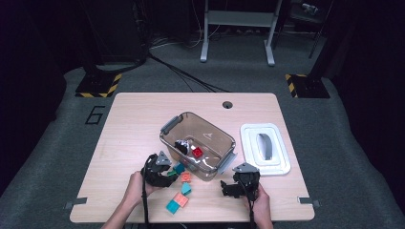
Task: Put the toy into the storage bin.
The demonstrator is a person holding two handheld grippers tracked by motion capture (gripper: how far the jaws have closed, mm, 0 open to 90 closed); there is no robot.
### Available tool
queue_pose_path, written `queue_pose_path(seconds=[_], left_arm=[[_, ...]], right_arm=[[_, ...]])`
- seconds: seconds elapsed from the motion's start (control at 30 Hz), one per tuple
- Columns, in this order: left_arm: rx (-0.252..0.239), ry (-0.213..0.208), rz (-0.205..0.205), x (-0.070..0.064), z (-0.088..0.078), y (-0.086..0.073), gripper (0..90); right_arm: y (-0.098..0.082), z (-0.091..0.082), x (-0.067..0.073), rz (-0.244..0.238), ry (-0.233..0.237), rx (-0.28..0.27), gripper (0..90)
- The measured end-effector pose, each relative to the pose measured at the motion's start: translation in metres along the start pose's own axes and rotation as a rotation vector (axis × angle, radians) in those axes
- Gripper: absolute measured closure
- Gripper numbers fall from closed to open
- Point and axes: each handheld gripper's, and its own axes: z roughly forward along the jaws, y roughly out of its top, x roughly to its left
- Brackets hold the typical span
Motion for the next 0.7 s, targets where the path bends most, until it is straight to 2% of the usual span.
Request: queue_pose_path(seconds=[0.23,0.27,0.4,0.7], left_arm=[[0.007,-0.007,-0.007,0.003,0.009,-0.004,54.3],[0.018,-0.007,-0.002,0.004,0.009,-0.004,56.9],[0.011,-0.02,-0.006,0.005,0.01,-0.006,65.3],[-0.018,-0.016,-0.01,0.008,0.0,-0.009,65.6]], right_arm=[[0.0,0.0,0.0,0.0,0.0,0.0,0.0],[0.0,0.0,0.0,0.0,0.0,-0.001,0.0],[0.0,0.0,0.0,0.0,0.0,0.0,0.0],[0.0,0.0,0.0,0.0,0.0,0.0,0.0]])
